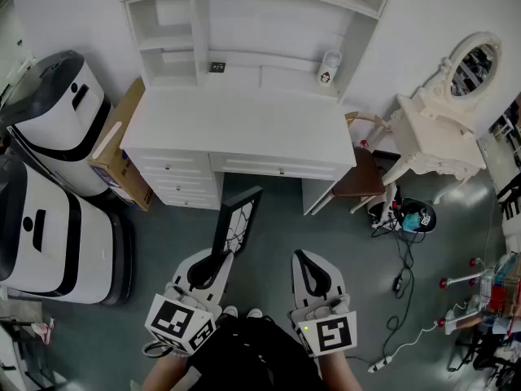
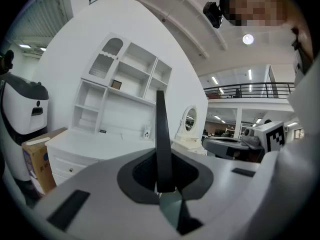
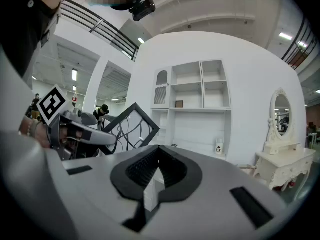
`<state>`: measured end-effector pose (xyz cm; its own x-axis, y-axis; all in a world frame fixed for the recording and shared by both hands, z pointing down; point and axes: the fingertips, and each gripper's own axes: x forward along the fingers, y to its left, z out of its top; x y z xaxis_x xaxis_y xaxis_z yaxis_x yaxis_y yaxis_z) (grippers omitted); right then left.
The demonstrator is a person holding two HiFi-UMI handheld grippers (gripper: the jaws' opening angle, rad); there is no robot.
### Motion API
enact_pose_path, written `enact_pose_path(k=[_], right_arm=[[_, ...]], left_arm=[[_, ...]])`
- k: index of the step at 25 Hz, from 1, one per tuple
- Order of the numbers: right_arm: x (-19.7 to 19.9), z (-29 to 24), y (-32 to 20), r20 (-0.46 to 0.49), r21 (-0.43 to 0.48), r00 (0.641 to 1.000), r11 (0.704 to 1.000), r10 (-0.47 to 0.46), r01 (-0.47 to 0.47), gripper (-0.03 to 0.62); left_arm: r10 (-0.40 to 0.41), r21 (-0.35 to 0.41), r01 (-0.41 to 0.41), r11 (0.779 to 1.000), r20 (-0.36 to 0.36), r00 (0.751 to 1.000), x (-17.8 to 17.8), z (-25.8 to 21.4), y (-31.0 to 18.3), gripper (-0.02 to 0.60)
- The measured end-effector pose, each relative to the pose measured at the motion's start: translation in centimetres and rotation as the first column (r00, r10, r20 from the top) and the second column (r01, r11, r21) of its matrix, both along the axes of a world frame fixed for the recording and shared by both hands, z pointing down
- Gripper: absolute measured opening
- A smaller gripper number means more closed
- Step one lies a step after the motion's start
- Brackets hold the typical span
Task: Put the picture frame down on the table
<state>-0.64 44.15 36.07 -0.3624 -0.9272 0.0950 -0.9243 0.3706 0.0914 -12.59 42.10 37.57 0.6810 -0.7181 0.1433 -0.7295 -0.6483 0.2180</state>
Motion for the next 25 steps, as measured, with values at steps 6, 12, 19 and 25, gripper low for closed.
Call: enact_pose_path(k=[6,12,19,25], right_arm=[[-0.4,-0.1,-0.2,-0.001,0.005,1.0,1.0,0.004,-0.004,0.002],[-0.8,0.0,0.0,0.002,0.002,1.0,1.0,0.014,-0.014,0.002],[-0.8,-0.1,0.0,-0.007,0.001,0.999,0.999,0.045,-0.045,0.002],[-1.5,-0.3,0.3,-0.009,0.02,0.998,0.998,0.066,-0.066,0.002]], left_arm=[[0.002,0.002,-0.002,1.0,-0.002,1.0,-0.3,-0.1,-0.1,0.034],[0.01,0.002,-0.01,1.0,-0.003,1.0,-0.7,0.0,-0.2,0.034],[0.027,0.002,-0.027,1.0,-0.007,1.0,-0.9,0.0,-0.1,0.034],[0.047,0.007,-0.047,0.999,-0.011,0.999,-1.4,0.0,-0.1,0.034]])
